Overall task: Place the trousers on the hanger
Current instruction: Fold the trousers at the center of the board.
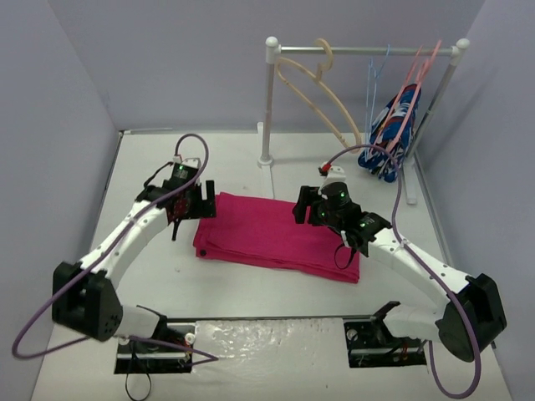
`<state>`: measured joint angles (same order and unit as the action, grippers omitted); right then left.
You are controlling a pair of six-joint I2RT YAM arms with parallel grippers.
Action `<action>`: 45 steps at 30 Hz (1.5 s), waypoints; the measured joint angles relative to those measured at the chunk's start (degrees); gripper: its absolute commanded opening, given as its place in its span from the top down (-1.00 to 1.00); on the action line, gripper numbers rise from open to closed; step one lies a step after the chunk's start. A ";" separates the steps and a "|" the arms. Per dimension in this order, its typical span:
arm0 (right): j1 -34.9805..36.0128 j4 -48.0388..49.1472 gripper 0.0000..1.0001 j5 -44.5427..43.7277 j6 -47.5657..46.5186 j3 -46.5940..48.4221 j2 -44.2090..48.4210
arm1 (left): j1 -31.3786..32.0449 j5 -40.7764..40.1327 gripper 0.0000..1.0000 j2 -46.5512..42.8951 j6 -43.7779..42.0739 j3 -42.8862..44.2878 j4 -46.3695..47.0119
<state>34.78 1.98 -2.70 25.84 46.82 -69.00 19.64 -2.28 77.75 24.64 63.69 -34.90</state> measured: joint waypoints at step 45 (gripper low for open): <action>-6.27 -10.97 -0.91 -4.59 -3.42 -7.95 29.34 | 2.57 1.46 1.00 29.63 0.05 16.75 -2.18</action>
<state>28.51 -8.99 -7.29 22.41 38.87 -39.66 22.21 -0.82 107.38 24.69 80.44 -37.08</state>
